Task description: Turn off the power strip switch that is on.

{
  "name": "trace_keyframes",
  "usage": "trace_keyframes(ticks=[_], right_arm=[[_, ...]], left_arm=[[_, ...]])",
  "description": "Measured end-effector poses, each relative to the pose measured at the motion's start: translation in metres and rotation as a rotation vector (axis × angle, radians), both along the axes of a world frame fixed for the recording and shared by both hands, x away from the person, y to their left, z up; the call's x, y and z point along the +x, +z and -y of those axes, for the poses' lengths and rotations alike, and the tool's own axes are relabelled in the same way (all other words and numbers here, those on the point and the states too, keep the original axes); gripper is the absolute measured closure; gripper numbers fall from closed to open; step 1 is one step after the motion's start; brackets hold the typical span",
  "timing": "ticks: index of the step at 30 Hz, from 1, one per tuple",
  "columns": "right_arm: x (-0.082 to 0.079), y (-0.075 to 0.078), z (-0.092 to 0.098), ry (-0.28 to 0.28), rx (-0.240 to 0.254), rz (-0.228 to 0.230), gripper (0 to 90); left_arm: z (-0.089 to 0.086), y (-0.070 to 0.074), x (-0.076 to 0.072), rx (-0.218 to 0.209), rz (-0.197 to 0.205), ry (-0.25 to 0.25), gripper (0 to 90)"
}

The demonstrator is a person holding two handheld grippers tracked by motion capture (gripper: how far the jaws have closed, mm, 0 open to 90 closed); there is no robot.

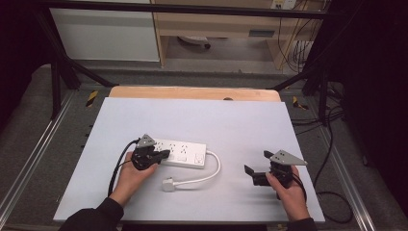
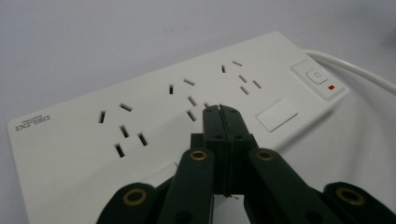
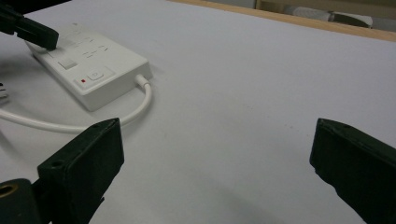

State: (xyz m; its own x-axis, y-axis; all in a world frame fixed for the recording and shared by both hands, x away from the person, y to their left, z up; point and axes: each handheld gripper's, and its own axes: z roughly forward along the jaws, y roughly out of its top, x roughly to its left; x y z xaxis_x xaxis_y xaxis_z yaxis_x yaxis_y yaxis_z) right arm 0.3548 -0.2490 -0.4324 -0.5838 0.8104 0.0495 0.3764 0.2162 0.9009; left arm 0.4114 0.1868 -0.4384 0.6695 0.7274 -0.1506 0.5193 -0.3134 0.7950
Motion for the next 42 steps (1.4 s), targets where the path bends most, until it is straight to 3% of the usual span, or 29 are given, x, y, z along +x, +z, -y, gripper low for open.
trace_keyframes(ticks=[29, 42], right_arm=[[-0.0004, 0.0000, -0.0004, 0.002, -0.007, 0.000, 3.4], [-0.0001, -0.0001, -0.0009, 0.005, -0.008, 0.001, 3.5]], left_arm=[[-0.0002, -0.0001, 0.0001, 0.002, 0.003, -0.006, 90.0], [-0.0050, -0.0004, -0.0009, 0.038, 0.012, 0.014, 90.0]])
